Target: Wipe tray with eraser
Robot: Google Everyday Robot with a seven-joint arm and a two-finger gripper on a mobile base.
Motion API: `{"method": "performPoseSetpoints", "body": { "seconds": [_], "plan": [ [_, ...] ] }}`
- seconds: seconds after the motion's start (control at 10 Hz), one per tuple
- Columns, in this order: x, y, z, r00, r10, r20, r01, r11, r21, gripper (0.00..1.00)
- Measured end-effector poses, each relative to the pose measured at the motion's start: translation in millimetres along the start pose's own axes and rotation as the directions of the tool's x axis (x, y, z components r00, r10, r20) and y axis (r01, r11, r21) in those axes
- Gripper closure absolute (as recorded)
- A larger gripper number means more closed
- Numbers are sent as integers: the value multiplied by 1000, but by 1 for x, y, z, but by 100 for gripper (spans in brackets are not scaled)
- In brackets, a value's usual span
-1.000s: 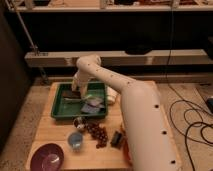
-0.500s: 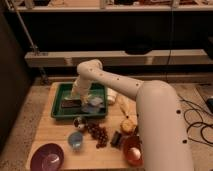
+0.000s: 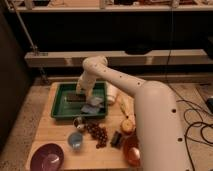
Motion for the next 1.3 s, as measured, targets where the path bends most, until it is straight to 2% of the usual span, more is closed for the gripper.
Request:
{"method": "performPoseSetpoints", "body": {
  "seconds": [0.2, 0.4, 0.6, 0.8, 1.2, 1.3],
  "plan": [
    [28, -19, 5, 999, 35, -31, -35, 999, 3, 100],
    [37, -34, 16, 997, 57, -45, -57, 998, 4, 100],
    [26, -53, 33, 997, 64, -32, -64, 998, 8, 100],
    [9, -63, 47, 998, 57, -20, -57, 998, 28, 100],
    [-22, -38, 49, 1000, 12, -18, -11, 999, 53, 100],
    [-27, -29, 44, 1000, 5, -14, -4, 998, 63, 100]
  ]
}}
